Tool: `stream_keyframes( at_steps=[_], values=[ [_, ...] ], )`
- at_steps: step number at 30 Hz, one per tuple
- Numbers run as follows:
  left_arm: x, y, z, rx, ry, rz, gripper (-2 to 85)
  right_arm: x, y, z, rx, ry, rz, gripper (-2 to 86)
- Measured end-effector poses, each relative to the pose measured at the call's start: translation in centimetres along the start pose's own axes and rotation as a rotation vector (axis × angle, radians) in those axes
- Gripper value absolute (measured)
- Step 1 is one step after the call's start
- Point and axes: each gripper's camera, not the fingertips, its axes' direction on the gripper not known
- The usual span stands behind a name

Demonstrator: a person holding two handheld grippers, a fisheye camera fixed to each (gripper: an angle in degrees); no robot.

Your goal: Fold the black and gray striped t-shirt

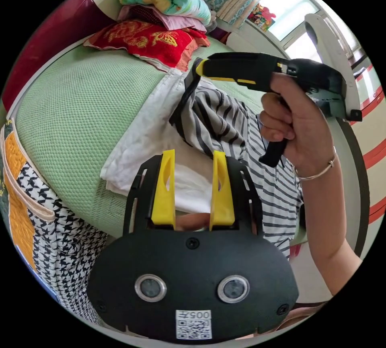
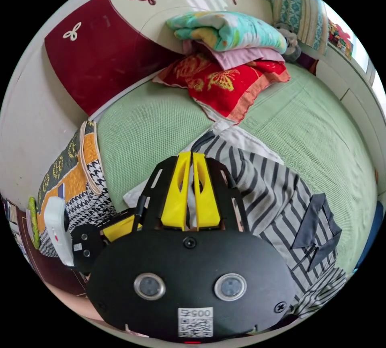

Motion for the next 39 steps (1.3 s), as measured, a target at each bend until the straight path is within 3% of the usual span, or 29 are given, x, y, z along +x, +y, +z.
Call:
stream_keyframes(
  at_steps=[15,23,26,39],
  values=[
    [2.9,-1.6,0.8,0.03,-0.032,0.109,14.1,8.7,7.9,-6.7,0.116,0.033,0.207,-1.6],
    [5.4,-2.7,2.6,-0.009,-0.096,0.137,14.0,17.6,18.6,-7.1,0.123,0.171,0.593,1.3],
    [7.0,-3.4,3.3,-0.017,-0.135,0.17,14.0,18.6,21.8,-6.5,0.134,0.132,0.652,4.4],
    [12.2,-5.7,7.8,-0.101,-0.111,0.288,15.2,16.0,21.5,-5.5,0.059,0.07,0.44,11.5]
  ],
)
